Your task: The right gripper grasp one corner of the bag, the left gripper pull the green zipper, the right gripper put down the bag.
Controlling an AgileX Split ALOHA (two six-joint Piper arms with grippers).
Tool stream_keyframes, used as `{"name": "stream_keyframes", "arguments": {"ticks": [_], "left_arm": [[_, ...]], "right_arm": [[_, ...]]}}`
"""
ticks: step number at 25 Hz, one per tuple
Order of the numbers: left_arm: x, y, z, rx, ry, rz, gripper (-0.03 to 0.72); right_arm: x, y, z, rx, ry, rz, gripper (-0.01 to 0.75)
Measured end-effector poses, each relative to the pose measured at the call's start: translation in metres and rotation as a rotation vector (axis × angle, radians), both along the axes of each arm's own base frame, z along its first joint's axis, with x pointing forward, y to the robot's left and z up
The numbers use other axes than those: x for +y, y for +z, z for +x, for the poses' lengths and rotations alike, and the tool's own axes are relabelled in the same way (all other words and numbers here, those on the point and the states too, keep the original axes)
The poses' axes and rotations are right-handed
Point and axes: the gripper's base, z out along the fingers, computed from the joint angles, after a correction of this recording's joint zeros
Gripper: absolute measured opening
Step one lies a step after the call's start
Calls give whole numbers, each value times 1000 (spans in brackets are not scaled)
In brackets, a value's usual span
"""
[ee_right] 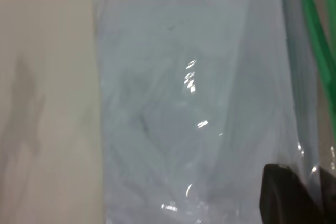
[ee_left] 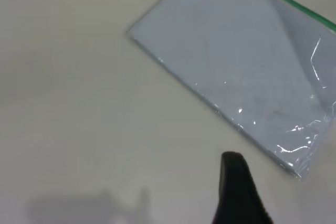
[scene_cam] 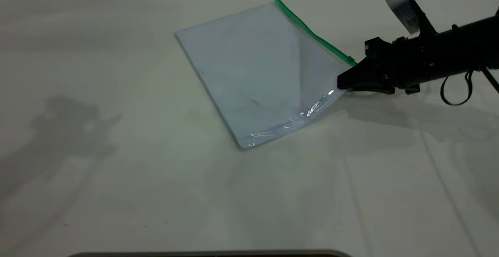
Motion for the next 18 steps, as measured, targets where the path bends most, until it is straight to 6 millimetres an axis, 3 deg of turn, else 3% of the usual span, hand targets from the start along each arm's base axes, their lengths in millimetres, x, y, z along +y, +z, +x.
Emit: {"name": "stream_keyframes", "arguments": {"ticks": [5,10,18], "left_arm": [[-25,-11,23,21,-89,6,512],[-57,-35,55,45,-206,36,512],[-111,-73,111,27,-362,64,512]], "right_arm": [[3,34,12,-64,138,-49,33],[16,68,21,-137,301,-139,33],[38,88,20,-123,574,-201,33]]}}
